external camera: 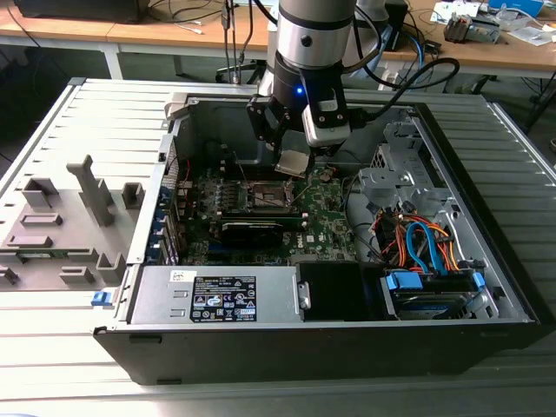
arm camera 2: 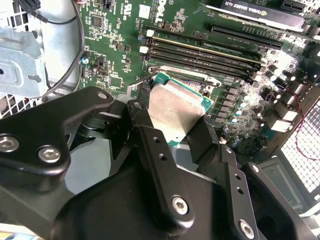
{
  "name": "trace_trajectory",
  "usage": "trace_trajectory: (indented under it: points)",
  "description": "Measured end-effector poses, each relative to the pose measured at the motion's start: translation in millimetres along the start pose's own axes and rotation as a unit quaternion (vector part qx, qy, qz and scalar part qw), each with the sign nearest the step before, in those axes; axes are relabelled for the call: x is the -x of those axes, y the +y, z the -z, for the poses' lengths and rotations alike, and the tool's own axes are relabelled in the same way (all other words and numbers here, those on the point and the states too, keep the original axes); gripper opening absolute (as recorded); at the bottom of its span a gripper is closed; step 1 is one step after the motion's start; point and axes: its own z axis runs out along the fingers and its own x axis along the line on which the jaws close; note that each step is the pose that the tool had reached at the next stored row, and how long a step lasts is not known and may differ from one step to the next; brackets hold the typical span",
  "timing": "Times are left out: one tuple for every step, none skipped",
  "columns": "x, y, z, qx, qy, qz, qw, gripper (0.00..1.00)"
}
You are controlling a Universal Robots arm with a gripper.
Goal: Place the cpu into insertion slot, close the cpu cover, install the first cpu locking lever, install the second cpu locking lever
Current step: 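Place the cpu into insertion slot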
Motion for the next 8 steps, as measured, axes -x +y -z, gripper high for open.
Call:
trace_trajectory:
  points:
    - [0.0, 0.0, 0.0, 0.0000, 0.0000, 0.000, 1.00000, 0.55]
    - [0.0, 0.0, 0.0, 0.0000, -0.0001, -0.001, 1.00000, 0.55]
    - [0.0, 0.0, 0.0, 0.0000, -0.0001, -0.001, 1.00000, 0.55]
    - [0.0, 0.0, 0.0, 0.0000, -0.0002, -0.002, 1.00000, 0.55]
    - [0.0, 0.0, 0.0, 0.0000, -0.0002, -0.002, 1.00000, 0.55]
    - [0.0, 0.0, 0.0, 0.0000, -0.0002, -0.003, 1.00000, 0.55]
    - [0.0, 0.0, 0.0, 0.0001, -0.0003, -0.003, 0.99999, 0.55]
    - [0.0, 0.0, 0.0, 0.0001, -0.0003, -0.004, 0.99999, 0.55]
